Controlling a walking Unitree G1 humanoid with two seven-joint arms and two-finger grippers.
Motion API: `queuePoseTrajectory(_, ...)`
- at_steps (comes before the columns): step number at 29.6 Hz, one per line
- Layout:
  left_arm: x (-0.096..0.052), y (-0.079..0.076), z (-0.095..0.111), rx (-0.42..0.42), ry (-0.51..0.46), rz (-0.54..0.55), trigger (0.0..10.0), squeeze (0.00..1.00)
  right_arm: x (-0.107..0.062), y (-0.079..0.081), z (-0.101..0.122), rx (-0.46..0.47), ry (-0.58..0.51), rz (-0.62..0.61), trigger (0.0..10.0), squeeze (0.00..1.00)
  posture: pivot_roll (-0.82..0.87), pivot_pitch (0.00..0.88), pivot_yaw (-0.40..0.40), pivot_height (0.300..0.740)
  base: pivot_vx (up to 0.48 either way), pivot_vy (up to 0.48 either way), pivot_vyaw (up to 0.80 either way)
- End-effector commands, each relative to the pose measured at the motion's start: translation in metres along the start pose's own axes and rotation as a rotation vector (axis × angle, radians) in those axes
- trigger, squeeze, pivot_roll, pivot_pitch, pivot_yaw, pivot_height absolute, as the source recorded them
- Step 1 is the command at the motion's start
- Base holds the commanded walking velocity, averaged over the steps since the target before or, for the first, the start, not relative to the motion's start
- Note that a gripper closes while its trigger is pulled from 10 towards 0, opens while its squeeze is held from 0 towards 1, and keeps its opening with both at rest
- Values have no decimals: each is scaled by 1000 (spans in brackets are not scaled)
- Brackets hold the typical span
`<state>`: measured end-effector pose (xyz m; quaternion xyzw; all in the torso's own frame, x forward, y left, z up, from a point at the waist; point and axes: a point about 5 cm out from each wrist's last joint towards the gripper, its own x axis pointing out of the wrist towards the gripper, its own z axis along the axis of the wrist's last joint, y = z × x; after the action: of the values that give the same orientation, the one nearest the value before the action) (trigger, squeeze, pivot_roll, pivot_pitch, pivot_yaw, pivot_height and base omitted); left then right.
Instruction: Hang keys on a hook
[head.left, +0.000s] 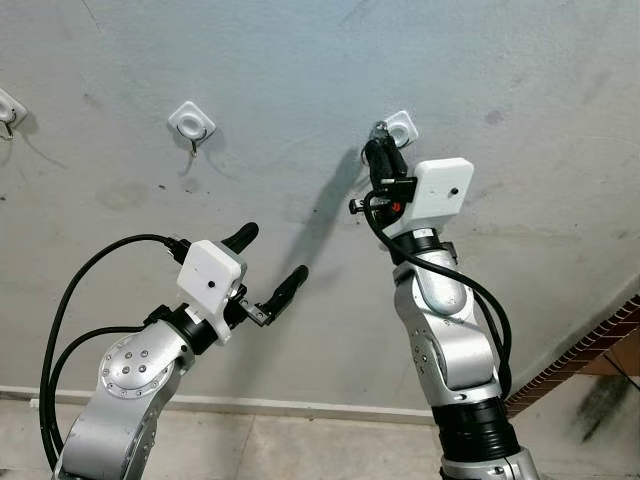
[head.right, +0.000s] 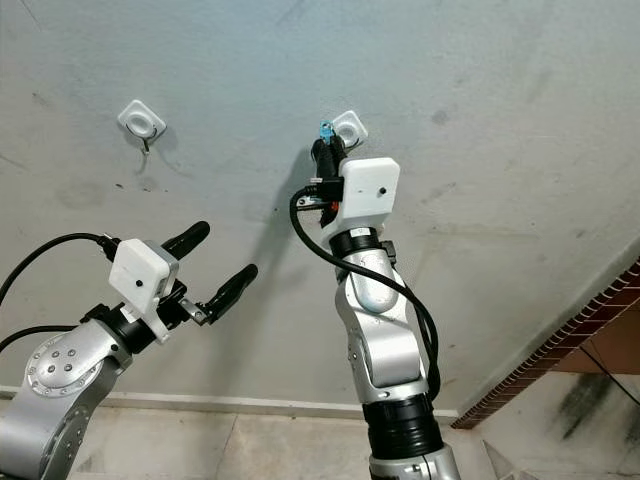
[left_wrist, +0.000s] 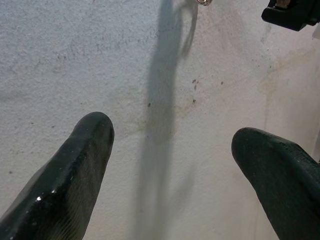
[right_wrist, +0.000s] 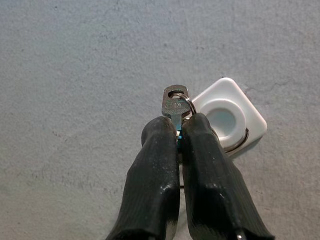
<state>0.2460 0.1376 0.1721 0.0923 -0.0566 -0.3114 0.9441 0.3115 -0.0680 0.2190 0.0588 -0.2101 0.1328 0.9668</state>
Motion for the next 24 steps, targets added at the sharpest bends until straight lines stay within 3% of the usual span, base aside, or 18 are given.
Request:
queuePoseTrajectory(1, 1, -2, 0, 5, 1, -8, 10000, 0, 1, 2, 0, 3, -9, 7, 10000, 0, 276, 19, -43, 740, 0, 0, 0)
queuePoseTrajectory(11, 0, -2, 1, 3, 1, -11, 10000, 0, 7, -2, 9, -1, -51, -5, 10000, 0, 274, 23, -40, 740, 0, 0, 0)
queuePoseTrajectory(24, 0, -3, 1, 0, 3, -12, 10000, 0, 2, -17, 2, -39, -25, -43, 10000, 0, 275, 25, -40, 740, 0, 0, 0)
